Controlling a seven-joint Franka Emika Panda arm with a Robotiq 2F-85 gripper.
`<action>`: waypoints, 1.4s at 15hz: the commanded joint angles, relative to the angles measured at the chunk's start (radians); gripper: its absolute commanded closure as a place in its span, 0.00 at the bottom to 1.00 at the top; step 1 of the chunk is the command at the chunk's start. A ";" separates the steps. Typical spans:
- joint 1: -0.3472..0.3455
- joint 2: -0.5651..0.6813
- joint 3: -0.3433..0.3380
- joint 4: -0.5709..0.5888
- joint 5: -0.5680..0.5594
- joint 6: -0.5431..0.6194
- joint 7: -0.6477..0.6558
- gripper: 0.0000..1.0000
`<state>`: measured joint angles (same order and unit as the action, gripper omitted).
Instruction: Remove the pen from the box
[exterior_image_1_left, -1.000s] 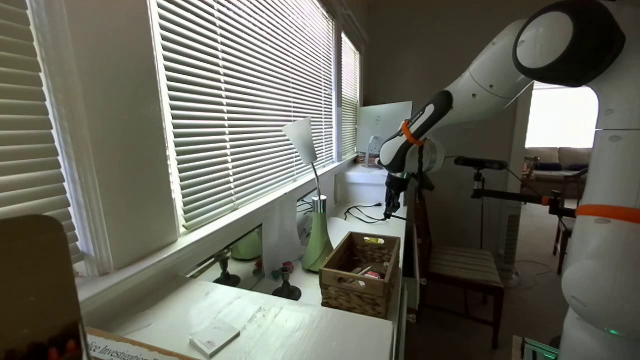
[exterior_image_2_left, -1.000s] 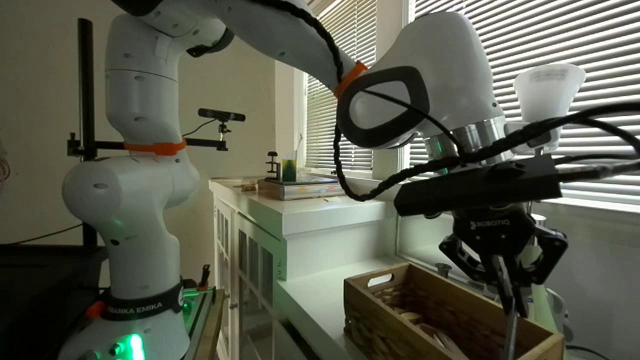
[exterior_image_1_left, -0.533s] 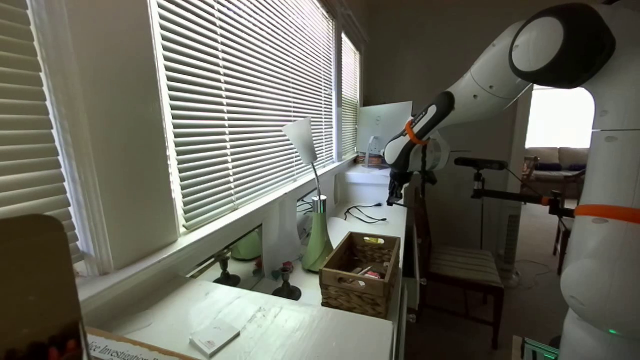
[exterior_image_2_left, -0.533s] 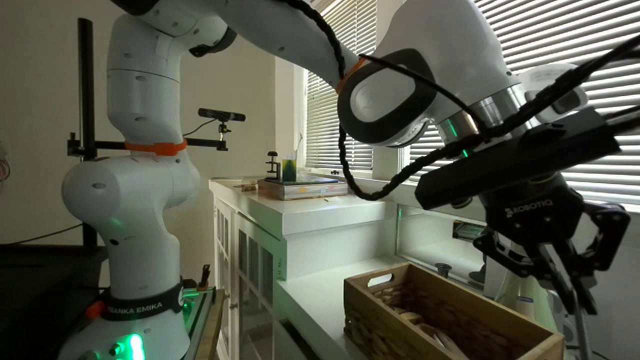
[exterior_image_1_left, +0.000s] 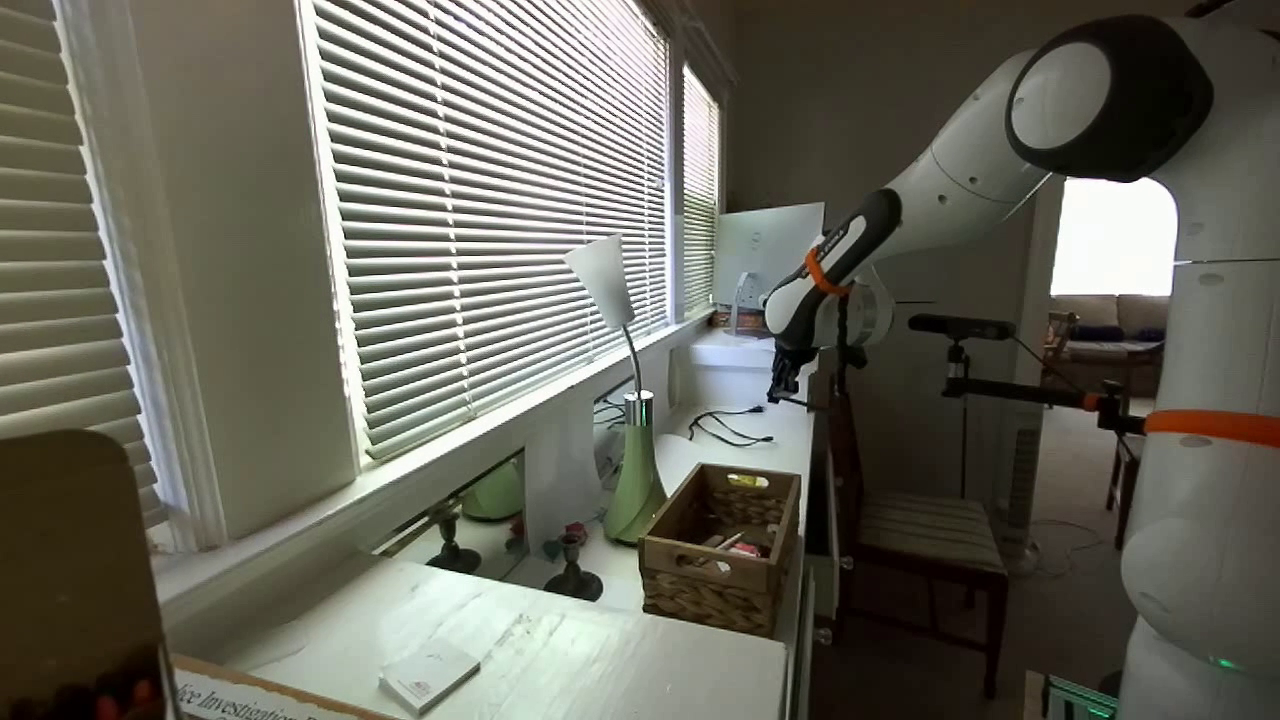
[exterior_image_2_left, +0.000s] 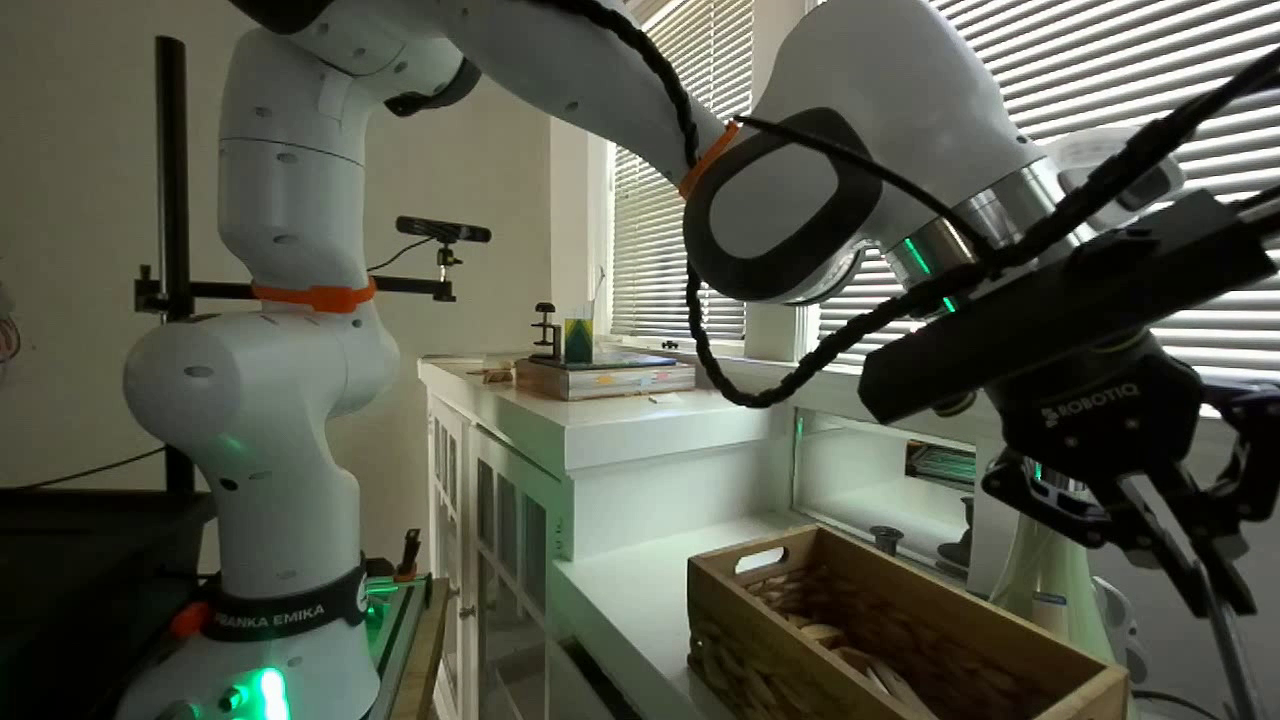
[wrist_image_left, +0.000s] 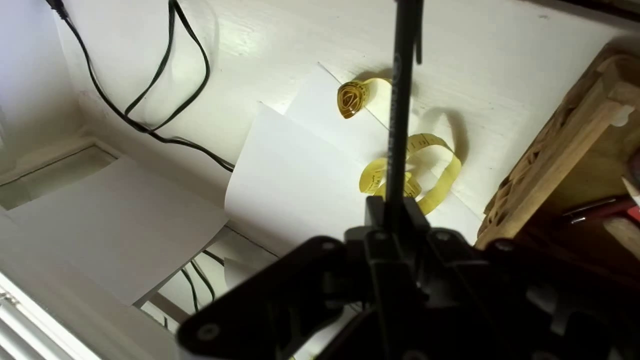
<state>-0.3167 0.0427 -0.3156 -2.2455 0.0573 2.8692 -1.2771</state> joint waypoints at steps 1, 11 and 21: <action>0.000 0.000 0.000 0.000 0.000 0.000 0.000 0.97; -0.019 0.284 0.050 0.372 0.196 -0.068 0.008 0.97; -0.144 0.535 0.248 0.616 0.197 -0.142 0.148 0.97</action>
<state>-0.4060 0.5105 -0.1361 -1.7174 0.2586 2.7803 -1.1650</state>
